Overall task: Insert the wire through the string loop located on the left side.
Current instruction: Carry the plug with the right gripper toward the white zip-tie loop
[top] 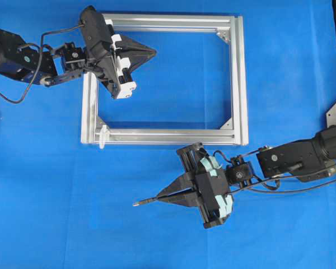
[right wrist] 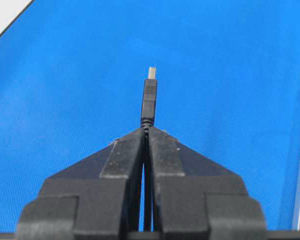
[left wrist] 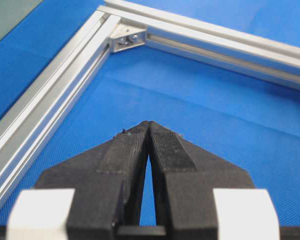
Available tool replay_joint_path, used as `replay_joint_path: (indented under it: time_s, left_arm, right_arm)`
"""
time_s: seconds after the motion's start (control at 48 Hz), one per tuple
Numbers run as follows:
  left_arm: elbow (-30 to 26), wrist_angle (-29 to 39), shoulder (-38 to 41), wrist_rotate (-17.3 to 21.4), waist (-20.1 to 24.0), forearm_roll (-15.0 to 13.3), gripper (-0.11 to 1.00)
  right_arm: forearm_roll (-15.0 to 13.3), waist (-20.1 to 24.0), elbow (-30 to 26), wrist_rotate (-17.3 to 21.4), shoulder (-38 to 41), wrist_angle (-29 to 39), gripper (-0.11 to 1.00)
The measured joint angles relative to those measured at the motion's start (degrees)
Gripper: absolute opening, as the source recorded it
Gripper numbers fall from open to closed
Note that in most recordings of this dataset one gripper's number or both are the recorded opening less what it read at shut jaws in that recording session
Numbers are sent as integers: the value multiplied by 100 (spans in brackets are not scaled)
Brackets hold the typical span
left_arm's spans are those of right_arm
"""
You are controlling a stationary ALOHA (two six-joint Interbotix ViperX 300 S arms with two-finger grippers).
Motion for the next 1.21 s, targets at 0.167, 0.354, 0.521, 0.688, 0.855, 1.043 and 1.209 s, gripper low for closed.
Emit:
replay_joint_path:
  time_s: [0.167, 0.354, 0.521, 0.688, 0.855, 1.043, 1.209]
  left_arm:
    - [0, 0, 0, 0, 0, -9, 0]
    - [0, 0, 0, 0, 0, 0, 0]
    - [0, 0, 0, 0, 0, 0, 0]
    - [9, 0, 0, 0, -9, -9, 0]
    - [9, 0, 0, -9, 0, 0, 0]
    - [9, 0, 0, 0, 0, 0, 0]
    - [9, 0, 0, 0, 0, 0, 0]
  right_arm:
    - [-9, -35, 26, -18, 0, -9, 1]
    - [-9, -352, 132, -88, -18, -53, 1]
    - [-9, -782, 167, -114, -62, -149, 1]
    - [-9, -1187, 167, -114, -62, -237, 1]
    - [-9, -1310, 167, -114, -62, -246, 1]
    - [-9, -1310, 193, -123, -62, -246, 1]
    - [-9, -1310, 202, -123, -53, -246, 1]
